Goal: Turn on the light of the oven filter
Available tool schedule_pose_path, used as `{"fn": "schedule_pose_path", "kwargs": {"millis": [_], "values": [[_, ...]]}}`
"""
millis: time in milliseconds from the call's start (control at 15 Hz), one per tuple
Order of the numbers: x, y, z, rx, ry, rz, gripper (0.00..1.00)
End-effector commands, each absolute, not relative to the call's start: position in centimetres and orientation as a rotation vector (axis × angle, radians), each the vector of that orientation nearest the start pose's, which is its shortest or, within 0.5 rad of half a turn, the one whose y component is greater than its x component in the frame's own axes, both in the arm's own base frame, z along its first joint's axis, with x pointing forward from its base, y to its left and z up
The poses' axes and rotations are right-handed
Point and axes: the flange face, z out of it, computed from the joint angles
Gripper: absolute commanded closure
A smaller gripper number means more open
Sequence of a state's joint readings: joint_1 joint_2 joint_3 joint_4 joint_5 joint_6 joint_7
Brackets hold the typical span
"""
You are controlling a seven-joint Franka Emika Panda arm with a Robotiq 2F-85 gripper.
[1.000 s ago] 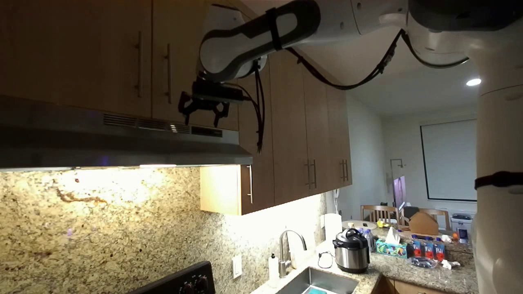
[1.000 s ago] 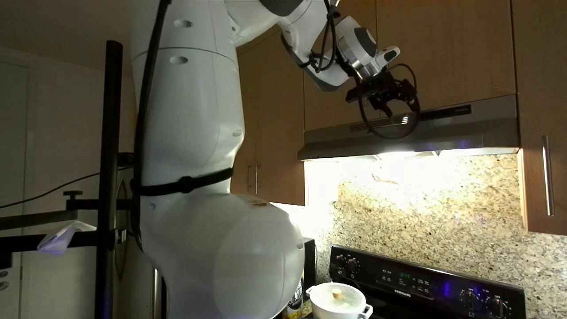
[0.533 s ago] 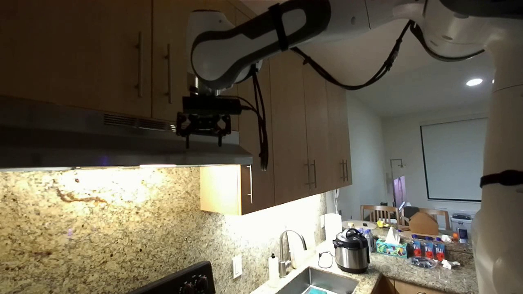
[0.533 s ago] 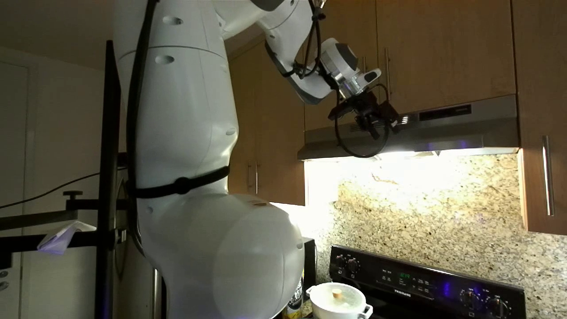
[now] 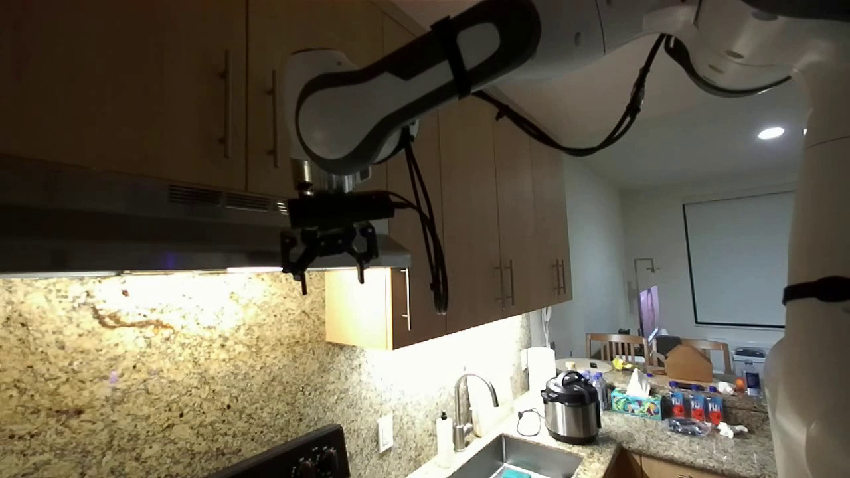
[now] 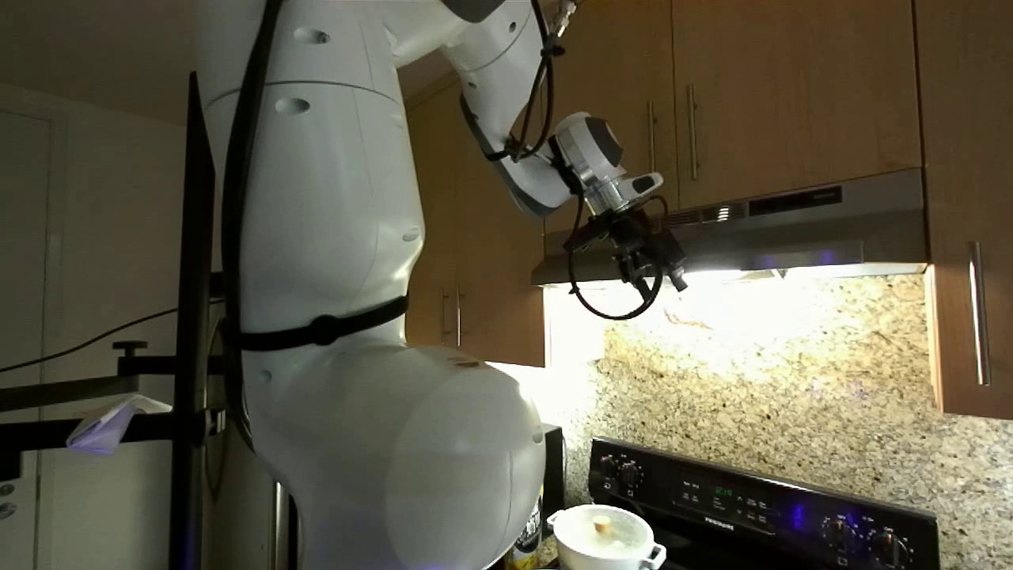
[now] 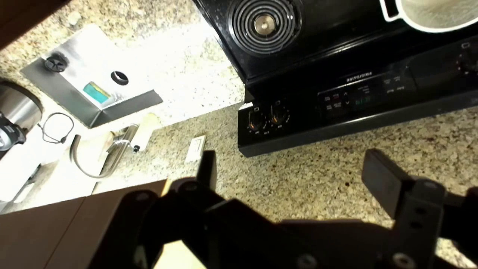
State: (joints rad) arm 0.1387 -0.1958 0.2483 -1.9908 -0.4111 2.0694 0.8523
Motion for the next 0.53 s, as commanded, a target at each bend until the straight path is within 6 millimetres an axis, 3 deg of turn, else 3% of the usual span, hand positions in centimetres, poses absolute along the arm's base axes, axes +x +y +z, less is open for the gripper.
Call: {"fn": "schedule_pose_path", "kwargs": {"millis": [0,200,333,400,467], "values": [[47.6,18.6,55.5,-3.228,0.478,-0.623,0.00],[46.5,18.3,54.4,-3.231,0.415,-0.559,0.00],[46.1,17.8,53.7,-3.205,0.283,-0.522,0.00],[44.6,14.5,54.5,-3.192,0.240,-0.468,0.00],[44.3,13.8,54.4,-3.168,0.177,-0.439,0.00]]}}
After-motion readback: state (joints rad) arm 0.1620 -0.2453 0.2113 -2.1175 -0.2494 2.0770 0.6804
